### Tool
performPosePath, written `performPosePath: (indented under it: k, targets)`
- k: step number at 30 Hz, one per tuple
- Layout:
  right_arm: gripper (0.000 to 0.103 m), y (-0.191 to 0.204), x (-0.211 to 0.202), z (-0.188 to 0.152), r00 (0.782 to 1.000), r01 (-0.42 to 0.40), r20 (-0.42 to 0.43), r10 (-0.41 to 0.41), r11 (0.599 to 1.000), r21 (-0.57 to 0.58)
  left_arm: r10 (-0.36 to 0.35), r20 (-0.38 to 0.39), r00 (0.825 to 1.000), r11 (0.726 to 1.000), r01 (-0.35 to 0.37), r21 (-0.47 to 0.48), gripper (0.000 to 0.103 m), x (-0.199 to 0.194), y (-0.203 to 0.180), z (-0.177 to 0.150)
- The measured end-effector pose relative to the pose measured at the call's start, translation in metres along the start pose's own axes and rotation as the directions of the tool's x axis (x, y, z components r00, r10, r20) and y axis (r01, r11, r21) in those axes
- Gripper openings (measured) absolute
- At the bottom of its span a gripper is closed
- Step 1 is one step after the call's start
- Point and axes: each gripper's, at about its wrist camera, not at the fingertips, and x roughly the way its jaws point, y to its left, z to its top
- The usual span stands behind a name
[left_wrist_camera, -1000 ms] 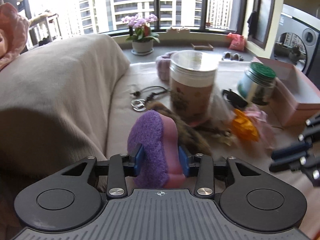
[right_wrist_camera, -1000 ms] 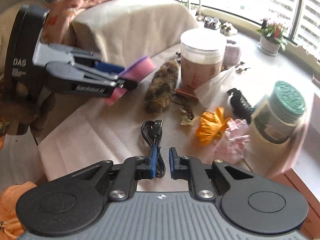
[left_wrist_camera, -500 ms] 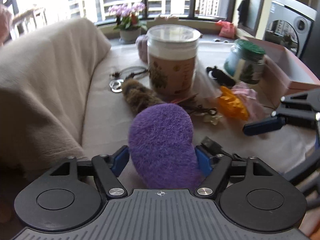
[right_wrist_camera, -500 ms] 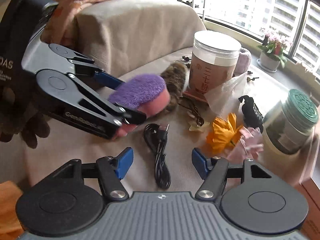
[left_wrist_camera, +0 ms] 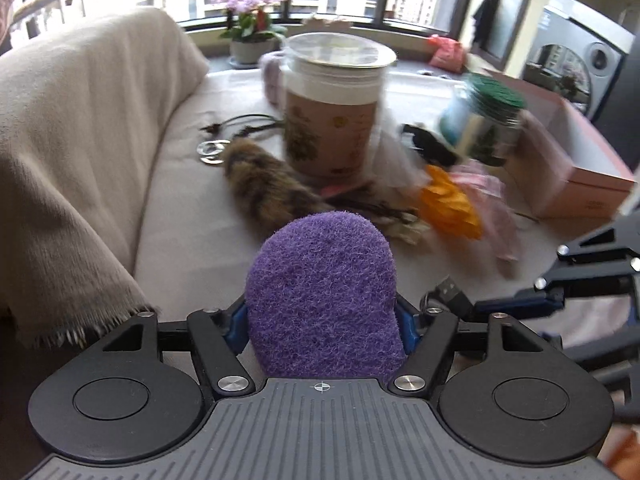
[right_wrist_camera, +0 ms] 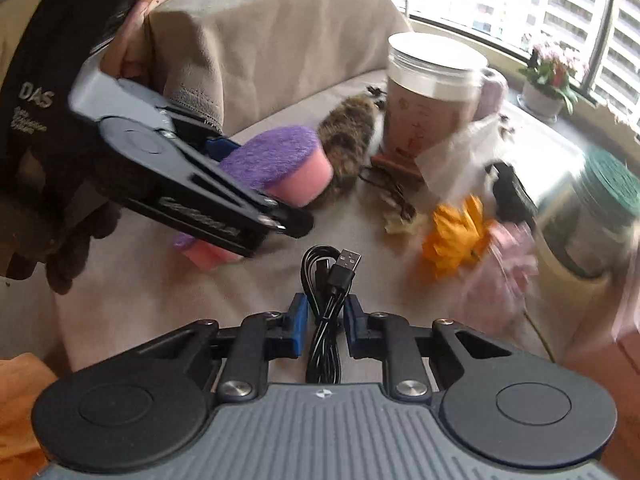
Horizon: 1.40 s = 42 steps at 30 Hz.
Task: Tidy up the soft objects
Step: 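Lift the sponge with the left tool while the right tool lifts the cable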
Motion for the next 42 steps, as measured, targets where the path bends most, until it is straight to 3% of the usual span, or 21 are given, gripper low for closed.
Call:
performPosePath:
  k: [2,6,10,12,14,17,20,23,25,27,28,35,42]
  targets:
    - [0.007,-0.004,-0.015,-0.011,1.0,0.009,0.005,-0.009,1.0,0.021,-0.04,0.007,0.999,0.999,0.04,0.036,0.073,-0.012,-0.015,-0.006]
    - [0.007,-0.014,-0.06,-0.038,0.998,0.053,0.039,-0.057,0.996,0.076,-0.162,-0.041,0.986,0.976,0.166,0.141,0.073,-0.029,-0.06,-0.02]
    - [0.008,-0.023,-0.096,-0.065,0.99,0.117,0.066,-0.127,0.984,0.136,-0.198,-0.097,0.975,0.948,0.216,0.236,0.073,-0.031,-0.103,-0.028]
    - [0.008,-0.023,-0.103,-0.07,0.986,0.124,0.09,-0.14,0.979,0.162,-0.171,-0.109,0.979,0.948,0.194,0.254,0.073,-0.033,-0.112,-0.032]
    - [0.016,-0.019,-0.102,-0.073,0.984,0.095,0.131,-0.119,0.98,0.173,-0.131,-0.094,0.987,0.957,0.15,0.248,0.073,-0.041,-0.11,-0.036]
    - [0.044,-0.011,-0.086,-0.071,0.982,0.074,0.156,-0.104,0.979,0.189,-0.045,-0.042,0.998,0.979,0.052,0.196,0.073,-0.058,-0.089,-0.043]
    - [0.046,0.002,-0.063,-0.064,0.982,0.051,0.171,-0.081,0.984,0.171,0.04,0.022,0.999,0.993,-0.042,0.109,0.073,-0.07,-0.06,-0.054]
    - [0.046,0.013,-0.031,-0.049,0.985,0.079,0.138,-0.101,0.984,0.157,0.009,0.017,1.0,1.0,-0.009,-0.005,0.073,-0.073,-0.038,-0.066]
    - [0.046,0.013,-0.013,-0.04,0.991,0.074,0.098,-0.09,0.985,0.156,0.016,0.013,1.0,1.0,-0.016,-0.004,0.073,-0.071,-0.034,-0.067]
    - [0.04,0.018,-0.006,-0.033,0.987,0.12,0.089,-0.132,0.985,0.126,0.016,0.005,1.0,1.0,-0.016,0.004,0.073,-0.068,-0.033,-0.069]
    - [0.022,0.021,-0.006,-0.031,0.986,0.133,0.083,-0.142,0.985,0.112,0.002,-0.003,1.0,1.0,-0.002,0.004,0.073,-0.065,-0.032,-0.07]
    - [0.019,0.031,-0.036,-0.05,0.986,0.155,0.061,-0.158,0.986,0.059,-0.054,0.002,0.999,0.996,0.054,0.072,0.073,-0.066,-0.055,-0.07]
    - [0.017,0.001,-0.117,-0.095,0.98,0.161,0.085,-0.178,0.971,0.178,-0.205,-0.055,0.977,0.952,0.212,0.22,0.073,-0.064,-0.115,-0.06]
